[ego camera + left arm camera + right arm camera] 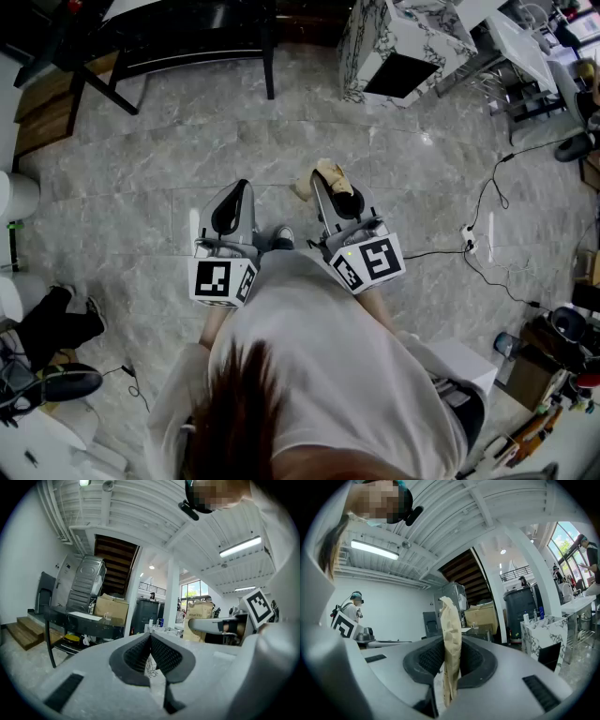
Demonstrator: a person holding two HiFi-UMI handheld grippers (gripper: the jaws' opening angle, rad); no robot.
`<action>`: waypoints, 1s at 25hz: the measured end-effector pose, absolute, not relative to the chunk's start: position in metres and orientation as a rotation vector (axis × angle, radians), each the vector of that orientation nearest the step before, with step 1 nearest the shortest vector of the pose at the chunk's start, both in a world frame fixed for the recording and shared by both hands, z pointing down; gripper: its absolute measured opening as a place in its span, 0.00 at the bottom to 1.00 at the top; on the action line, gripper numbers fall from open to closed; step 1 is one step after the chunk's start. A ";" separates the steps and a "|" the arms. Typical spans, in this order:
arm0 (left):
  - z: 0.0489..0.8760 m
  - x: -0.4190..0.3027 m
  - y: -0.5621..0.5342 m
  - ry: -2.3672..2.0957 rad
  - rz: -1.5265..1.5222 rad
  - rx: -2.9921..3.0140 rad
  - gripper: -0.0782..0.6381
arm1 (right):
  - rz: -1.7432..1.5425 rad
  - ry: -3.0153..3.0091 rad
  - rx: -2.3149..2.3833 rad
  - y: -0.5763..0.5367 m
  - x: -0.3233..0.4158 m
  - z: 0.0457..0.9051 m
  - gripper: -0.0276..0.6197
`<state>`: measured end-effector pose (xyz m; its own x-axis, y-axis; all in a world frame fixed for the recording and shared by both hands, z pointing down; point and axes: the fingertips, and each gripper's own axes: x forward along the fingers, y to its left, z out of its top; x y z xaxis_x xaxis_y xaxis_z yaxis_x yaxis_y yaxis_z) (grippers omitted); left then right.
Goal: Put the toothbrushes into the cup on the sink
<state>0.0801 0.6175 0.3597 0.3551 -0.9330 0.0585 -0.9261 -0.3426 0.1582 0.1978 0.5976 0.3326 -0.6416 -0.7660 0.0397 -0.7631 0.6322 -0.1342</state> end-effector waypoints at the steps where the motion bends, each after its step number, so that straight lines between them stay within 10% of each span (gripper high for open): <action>1: 0.359 0.079 0.617 -1.696 -0.062 2.449 0.12 | -0.216 2.818 -1.321 0.597 0.197 0.332 0.13; 25: 0.370 0.071 0.610 -1.713 -0.048 2.381 0.12 | -0.221 2.825 -1.264 0.586 0.198 0.332 0.13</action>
<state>0.0713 0.6097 0.3699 0.3250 -0.9410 0.0945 -0.9342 -0.3039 0.1868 0.1984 0.5860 0.3323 -0.6673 -0.7444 0.0223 -0.7389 0.6580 -0.1456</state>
